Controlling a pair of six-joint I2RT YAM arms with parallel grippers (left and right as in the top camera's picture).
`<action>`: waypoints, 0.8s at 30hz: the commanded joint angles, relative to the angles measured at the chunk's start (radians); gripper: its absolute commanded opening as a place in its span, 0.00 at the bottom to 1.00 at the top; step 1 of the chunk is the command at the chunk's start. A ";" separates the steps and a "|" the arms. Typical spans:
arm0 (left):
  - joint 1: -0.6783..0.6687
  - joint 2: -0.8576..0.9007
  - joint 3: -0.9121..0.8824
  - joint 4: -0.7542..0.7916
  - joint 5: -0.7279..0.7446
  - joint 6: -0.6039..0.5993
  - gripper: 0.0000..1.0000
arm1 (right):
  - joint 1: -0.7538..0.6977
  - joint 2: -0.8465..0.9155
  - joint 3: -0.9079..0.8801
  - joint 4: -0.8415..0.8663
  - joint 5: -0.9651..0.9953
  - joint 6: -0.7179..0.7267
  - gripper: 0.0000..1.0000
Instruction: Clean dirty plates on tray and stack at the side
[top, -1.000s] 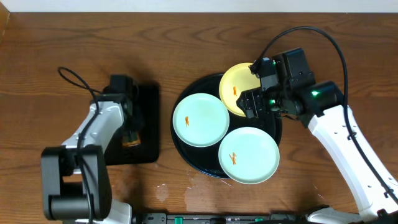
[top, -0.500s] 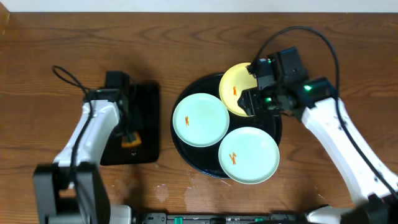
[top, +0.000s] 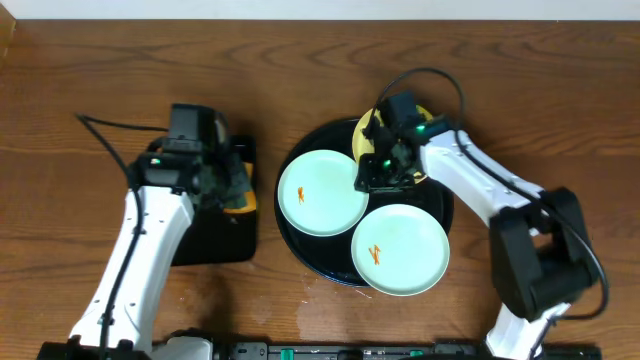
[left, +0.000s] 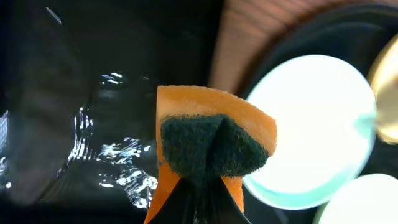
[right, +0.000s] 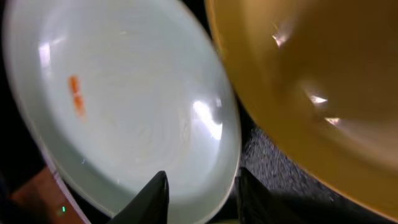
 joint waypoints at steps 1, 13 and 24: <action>-0.067 0.014 0.013 0.033 0.014 -0.042 0.08 | 0.015 0.037 0.011 0.018 0.043 0.119 0.31; -0.195 0.120 0.013 0.174 0.022 -0.189 0.07 | 0.049 0.061 0.011 0.045 0.206 0.251 0.01; -0.283 0.219 0.013 0.318 0.021 -0.234 0.07 | 0.065 0.103 0.008 0.048 0.229 0.288 0.01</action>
